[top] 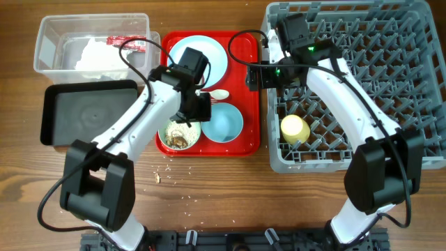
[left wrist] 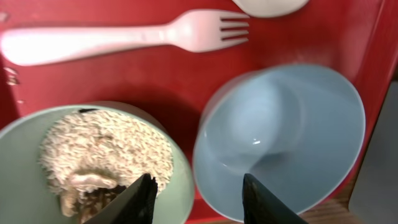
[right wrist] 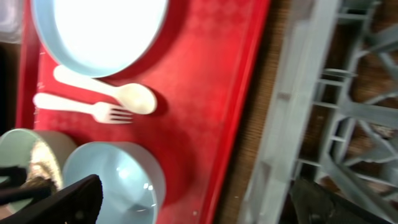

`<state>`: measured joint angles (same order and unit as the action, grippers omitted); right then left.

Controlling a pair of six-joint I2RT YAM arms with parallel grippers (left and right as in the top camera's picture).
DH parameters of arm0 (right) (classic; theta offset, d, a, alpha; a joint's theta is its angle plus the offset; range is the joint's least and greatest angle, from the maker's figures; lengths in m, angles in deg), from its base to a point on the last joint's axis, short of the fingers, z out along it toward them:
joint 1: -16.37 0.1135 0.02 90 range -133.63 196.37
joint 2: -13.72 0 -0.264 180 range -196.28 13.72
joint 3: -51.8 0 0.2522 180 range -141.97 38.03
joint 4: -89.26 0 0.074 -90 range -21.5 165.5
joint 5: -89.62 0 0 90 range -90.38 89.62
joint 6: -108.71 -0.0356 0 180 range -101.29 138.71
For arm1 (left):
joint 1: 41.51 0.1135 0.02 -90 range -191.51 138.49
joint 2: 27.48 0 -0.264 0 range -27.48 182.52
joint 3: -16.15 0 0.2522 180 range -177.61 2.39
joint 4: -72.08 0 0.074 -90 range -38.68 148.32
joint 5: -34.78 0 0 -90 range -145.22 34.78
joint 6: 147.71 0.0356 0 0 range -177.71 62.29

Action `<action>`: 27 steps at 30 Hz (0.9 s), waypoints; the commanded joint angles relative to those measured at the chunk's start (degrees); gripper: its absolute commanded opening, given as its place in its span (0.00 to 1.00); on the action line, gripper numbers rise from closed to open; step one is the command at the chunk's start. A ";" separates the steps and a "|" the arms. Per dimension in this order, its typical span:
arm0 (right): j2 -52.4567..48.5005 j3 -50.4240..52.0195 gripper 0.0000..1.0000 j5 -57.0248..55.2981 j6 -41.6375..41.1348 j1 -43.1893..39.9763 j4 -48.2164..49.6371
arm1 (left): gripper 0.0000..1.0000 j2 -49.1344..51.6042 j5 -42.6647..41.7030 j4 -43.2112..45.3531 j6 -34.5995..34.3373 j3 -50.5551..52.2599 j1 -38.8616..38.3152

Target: Sort waste into correct bins and load items into the dishwasher rack

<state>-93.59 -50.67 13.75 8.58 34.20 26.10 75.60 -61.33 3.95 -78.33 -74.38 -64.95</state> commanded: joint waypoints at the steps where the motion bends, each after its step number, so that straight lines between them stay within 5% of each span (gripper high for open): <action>1: -0.50 -0.50 0.96 4.87 1.42 1.90 0.33 | 0.44 -1.53 -2.67 0.13 0.85 -0.83 3.63; 7: -3.72 0.66 0.89 3.32 4.70 7.85 0.57 | 0.49 -6.14 -6.34 2.91 0.66 -0.85 13.07; 10: -7.08 0.66 0.69 3.30 5.66 8.63 -0.98 | 0.49 -6.62 -6.54 3.41 0.66 -0.85 15.52; 19: -11.76 0.72 0.34 1.86 8.02 8.63 -3.34 | 0.63 -6.62 -6.49 6.82 0.66 -0.85 16.70; 25: -11.78 3.39 0.46 1.81 11.56 8.63 -0.72 | 0.70 -6.62 -6.03 9.20 0.66 -0.83 16.72; 27: -11.74 3.43 0.27 1.31 11.43 8.59 -0.02 | 0.72 -6.62 -6.03 9.97 0.68 -0.83 16.70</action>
<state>-104.36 -47.85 16.04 18.30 42.89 25.29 70.01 -67.12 13.02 -78.13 -74.40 -48.64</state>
